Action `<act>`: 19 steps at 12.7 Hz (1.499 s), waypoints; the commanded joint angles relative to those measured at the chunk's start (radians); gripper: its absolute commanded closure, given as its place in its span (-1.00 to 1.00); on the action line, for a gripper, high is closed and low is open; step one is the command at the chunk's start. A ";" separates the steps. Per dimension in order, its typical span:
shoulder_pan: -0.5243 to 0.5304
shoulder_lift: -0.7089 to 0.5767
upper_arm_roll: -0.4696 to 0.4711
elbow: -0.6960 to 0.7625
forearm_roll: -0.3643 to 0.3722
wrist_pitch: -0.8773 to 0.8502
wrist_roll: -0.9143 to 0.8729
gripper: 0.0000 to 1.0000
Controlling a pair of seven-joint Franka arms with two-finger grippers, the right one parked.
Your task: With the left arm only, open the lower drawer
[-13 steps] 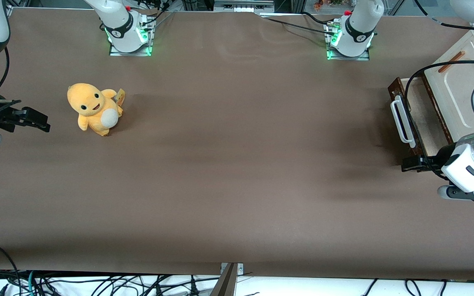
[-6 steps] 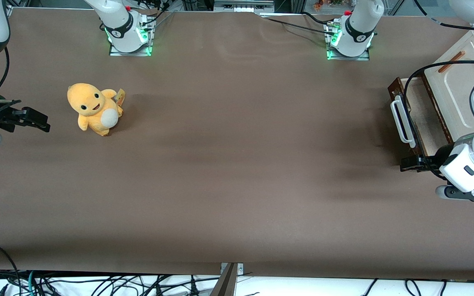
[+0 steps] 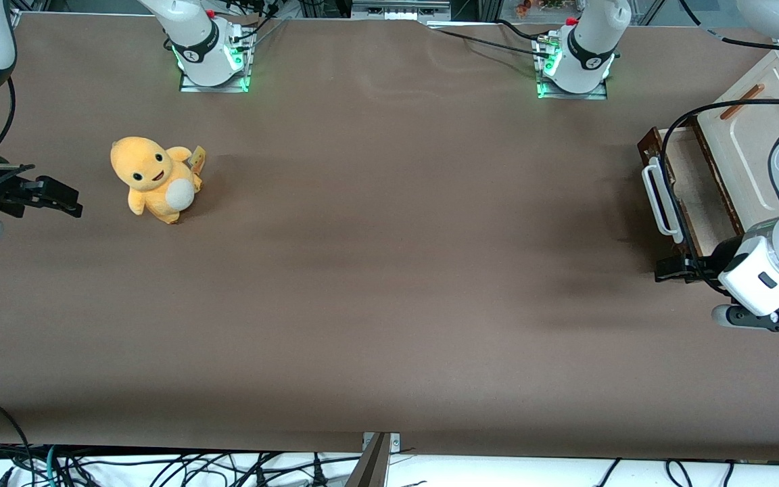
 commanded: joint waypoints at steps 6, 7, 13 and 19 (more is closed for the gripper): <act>0.011 -0.007 0.008 -0.003 -0.012 0.002 0.025 -1.00; 0.011 -0.006 0.008 -0.003 -0.012 0.002 0.025 -1.00; 0.023 -0.007 0.013 0.002 -0.013 0.002 0.027 -1.00; 0.017 -0.007 0.002 0.003 -0.025 0.003 0.026 -1.00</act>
